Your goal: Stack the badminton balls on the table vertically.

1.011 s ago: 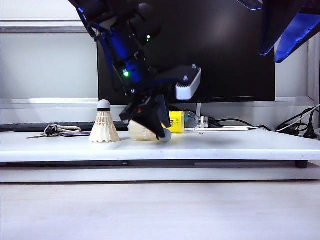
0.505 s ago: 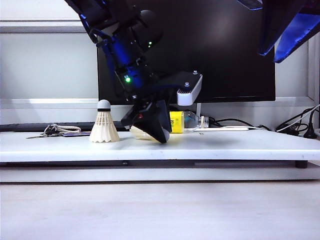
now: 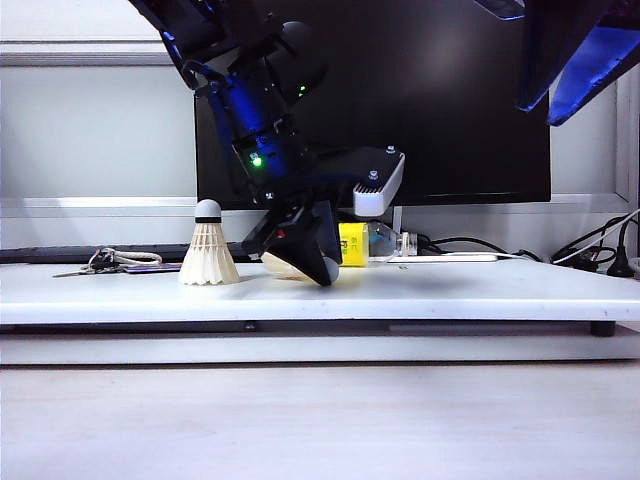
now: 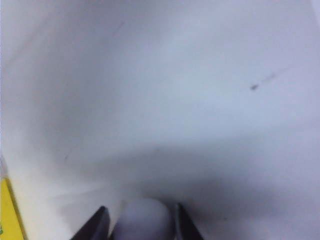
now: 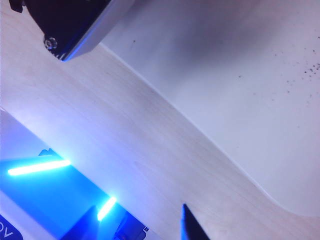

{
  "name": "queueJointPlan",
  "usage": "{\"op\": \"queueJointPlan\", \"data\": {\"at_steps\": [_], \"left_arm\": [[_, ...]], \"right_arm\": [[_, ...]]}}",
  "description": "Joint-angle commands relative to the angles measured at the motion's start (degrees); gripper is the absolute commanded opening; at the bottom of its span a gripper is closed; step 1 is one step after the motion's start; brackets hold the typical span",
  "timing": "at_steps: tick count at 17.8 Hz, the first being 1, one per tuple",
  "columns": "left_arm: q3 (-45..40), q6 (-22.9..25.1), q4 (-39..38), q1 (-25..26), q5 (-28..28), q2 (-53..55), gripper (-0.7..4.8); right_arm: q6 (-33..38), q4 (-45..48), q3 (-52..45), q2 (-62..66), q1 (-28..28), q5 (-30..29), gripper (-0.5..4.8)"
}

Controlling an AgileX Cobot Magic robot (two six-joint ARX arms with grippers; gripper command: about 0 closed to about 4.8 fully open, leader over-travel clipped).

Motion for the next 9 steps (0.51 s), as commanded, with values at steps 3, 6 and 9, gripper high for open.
{"op": "queueJointPlan", "data": {"at_steps": [3, 6, 9], "left_arm": [[1.3, 0.7, -2.3, -0.1, -1.3, 0.1, 1.83], [2.7, 1.5, -4.1, -0.1, -1.3, -0.2, 1.83], [3.7, 3.8, -6.0, -0.1, -1.3, -0.2, 1.84]], "right_arm": [[-0.2, 0.6, 0.2, -0.3, 0.0, -0.2, 2.1], [-0.2, 0.7, 0.2, -0.3, 0.0, -0.3, 2.1], [-0.2, 0.8, 0.2, -0.3, 0.0, -0.3, 2.1]]}}
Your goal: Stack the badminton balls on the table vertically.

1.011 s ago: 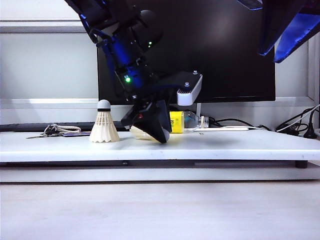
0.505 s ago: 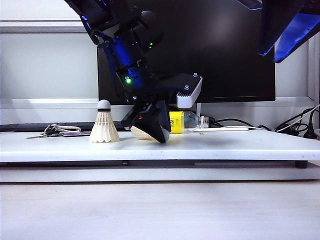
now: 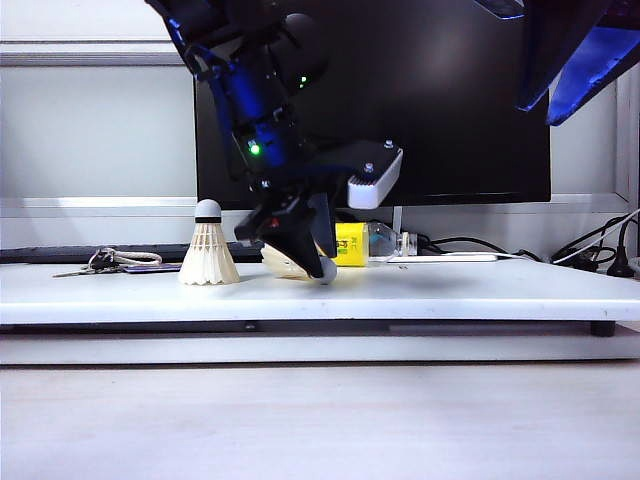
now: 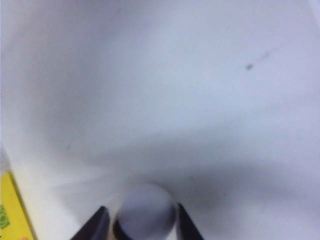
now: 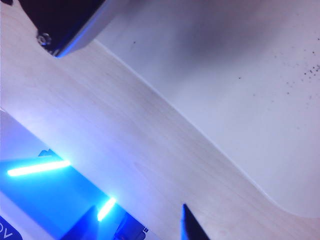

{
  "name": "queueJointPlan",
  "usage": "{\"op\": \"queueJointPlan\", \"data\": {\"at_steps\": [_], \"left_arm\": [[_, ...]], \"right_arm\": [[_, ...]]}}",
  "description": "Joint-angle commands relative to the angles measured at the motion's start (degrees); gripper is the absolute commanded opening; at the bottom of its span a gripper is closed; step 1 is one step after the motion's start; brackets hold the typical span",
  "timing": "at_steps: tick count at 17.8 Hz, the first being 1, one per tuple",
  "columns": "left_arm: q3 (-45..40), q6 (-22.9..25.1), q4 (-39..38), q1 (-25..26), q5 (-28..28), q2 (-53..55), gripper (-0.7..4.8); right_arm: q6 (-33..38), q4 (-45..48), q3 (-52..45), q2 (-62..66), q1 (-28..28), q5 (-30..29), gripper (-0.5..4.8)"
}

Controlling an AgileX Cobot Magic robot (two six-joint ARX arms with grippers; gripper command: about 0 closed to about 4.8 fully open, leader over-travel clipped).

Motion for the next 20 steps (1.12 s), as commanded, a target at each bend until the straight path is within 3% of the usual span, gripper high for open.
{"op": "queueJointPlan", "data": {"at_steps": [1, 5, 9, 20], "left_arm": [[0.7, 3.9, -1.8, -0.1, 0.2, -0.3, 1.85], [0.7, 8.3, -2.1, 0.2, 0.2, -0.3, 1.87], [0.7, 9.7, -1.7, 1.0, 0.2, -0.2, 1.87], [0.6, 9.6, -0.8, 1.7, 2.8, 0.4, 1.83]], "right_arm": [[-0.2, 0.6, 0.2, -0.4, 0.0, -0.3, 2.1], [-0.2, 0.5, 0.2, -0.3, 0.0, -0.3, 2.1], [-0.2, 0.5, 0.2, -0.3, 0.0, -0.3, 2.1], [-0.2, 0.5, 0.2, -0.3, 0.0, -0.3, 2.1]]}}
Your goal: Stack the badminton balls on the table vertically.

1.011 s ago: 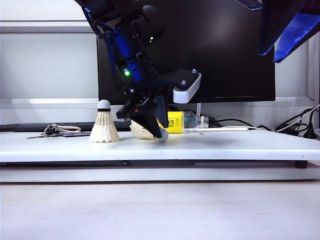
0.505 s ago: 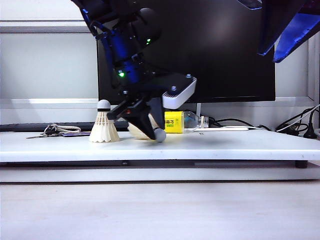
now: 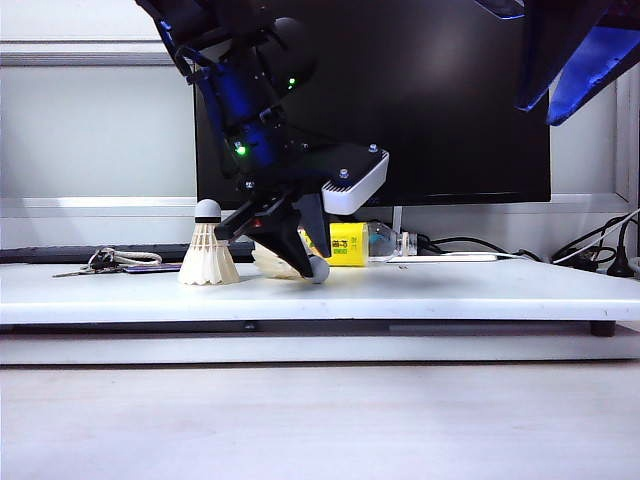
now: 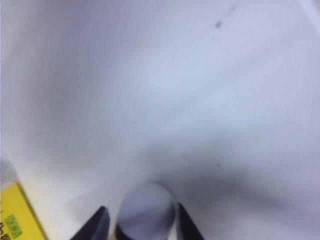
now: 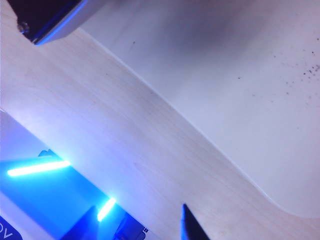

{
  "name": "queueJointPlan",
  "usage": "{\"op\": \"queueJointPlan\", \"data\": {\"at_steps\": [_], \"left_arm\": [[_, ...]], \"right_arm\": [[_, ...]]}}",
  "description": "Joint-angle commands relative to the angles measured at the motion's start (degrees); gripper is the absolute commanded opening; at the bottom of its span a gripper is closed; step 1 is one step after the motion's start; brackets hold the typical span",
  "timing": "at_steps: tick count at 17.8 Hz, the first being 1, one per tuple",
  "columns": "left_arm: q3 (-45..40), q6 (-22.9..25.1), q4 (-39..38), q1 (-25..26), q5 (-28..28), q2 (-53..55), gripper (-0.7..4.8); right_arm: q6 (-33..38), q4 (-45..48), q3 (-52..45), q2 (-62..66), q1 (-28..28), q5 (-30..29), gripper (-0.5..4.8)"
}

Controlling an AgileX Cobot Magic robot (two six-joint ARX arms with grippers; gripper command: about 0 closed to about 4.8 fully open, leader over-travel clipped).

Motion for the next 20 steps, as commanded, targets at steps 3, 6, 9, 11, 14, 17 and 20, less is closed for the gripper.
{"op": "queueJointPlan", "data": {"at_steps": [3, 6, 9, 11, 14, 17, 20], "left_arm": [[0.2, 0.0, 0.3, 0.0, 0.4, 0.9, 1.82], [0.2, 0.0, 0.4, 0.0, 0.2, 1.4, 1.8], [0.2, 0.0, 0.8, 0.0, 0.1, 1.5, 1.73], [0.2, 0.0, 1.0, 0.0, 0.0, 1.5, 1.47], [0.2, 0.0, 1.0, 0.0, 0.0, 1.5, 1.28], [0.2, -1.6, 1.8, 0.0, 0.0, 1.5, 1.23], [0.4, -10.2, 7.4, -0.1, 0.0, 1.5, 1.23]], "right_arm": [[-0.2, 0.5, 0.2, -0.3, 0.0, -0.3, 2.1], [-0.2, 0.5, 0.2, -0.3, 0.0, -0.3, 2.1], [-0.2, 0.5, 0.2, -0.3, 0.0, -0.3, 2.1], [-0.2, 0.5, 0.2, -0.3, 0.0, -0.3, 2.1], [-0.2, 0.5, 0.2, -0.3, 0.0, -0.3, 2.1], [-0.2, 0.5, 0.2, -0.3, 0.0, -0.3, 2.1], [-0.2, 0.6, 0.2, -0.3, 0.0, -0.3, 2.09]]}}
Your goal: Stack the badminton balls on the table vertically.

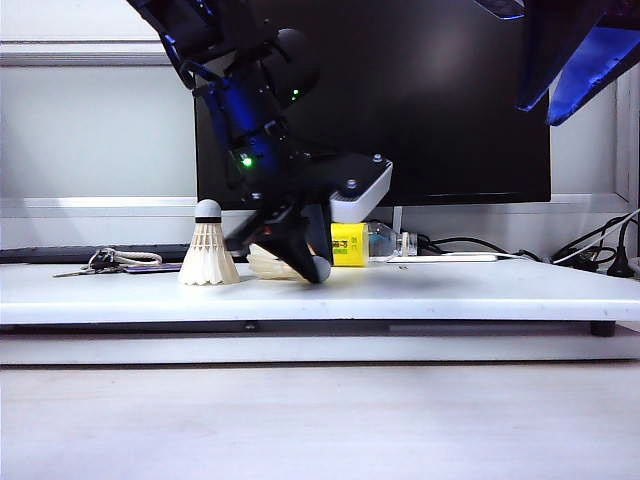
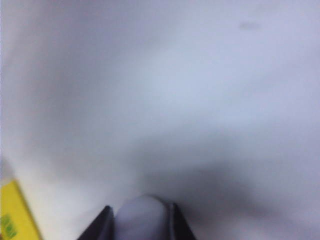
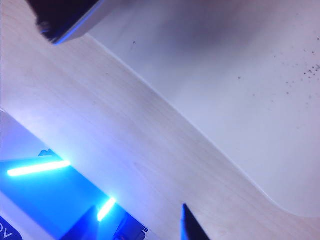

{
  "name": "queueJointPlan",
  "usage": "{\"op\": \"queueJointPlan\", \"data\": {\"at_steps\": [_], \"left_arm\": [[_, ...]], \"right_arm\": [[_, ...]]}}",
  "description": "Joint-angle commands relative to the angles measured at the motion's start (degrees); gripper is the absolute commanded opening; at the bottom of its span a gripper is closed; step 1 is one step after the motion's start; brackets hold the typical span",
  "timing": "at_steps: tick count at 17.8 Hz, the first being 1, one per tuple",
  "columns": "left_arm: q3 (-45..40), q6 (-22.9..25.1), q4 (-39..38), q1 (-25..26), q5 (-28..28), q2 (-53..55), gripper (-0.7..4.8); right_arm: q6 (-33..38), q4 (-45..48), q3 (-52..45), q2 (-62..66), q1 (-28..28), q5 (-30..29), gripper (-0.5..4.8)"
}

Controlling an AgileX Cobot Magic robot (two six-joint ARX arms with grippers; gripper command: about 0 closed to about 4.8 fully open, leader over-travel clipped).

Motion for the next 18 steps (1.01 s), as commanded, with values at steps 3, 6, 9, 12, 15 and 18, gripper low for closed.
{"op": "queueJointPlan", "data": {"at_steps": [3, 6, 9, 12, 15, 18], "left_arm": [[3.7, -19.0, 4.5, -0.1, 3.9, -0.2, 1.23], [9.8, -31.1, 4.2, 0.3, 8.7, -0.2, 1.22], [12.5, -38.8, 4.0, 2.0, 10.8, -2.4, 1.22], [12.5, -53.7, 4.4, 8.3, 23.3, -7.0, 1.2], [12.5, -65.0, 4.3, 15.0, 34.6, -11.4, 1.2], [12.4, -71.1, 3.2, 19.1, 42.2, -13.1, 1.2]], "right_arm": [[-0.1, 0.6, 0.2, -0.4, 0.0, -0.3, 2.09], [-0.1, 0.6, 0.2, -0.8, 0.0, -0.3, 2.09], [-0.1, 0.7, 0.2, -1.3, 0.0, -0.3, 2.08], [-0.1, 2.0, 0.2, -1.6, 0.0, -0.6, 2.07], [-0.1, 2.6, 0.2, -1.6, 0.0, -3.3, 2.06], [-0.1, 3.6, 0.2, -1.6, 0.0, -6.5, 2.06]]}}
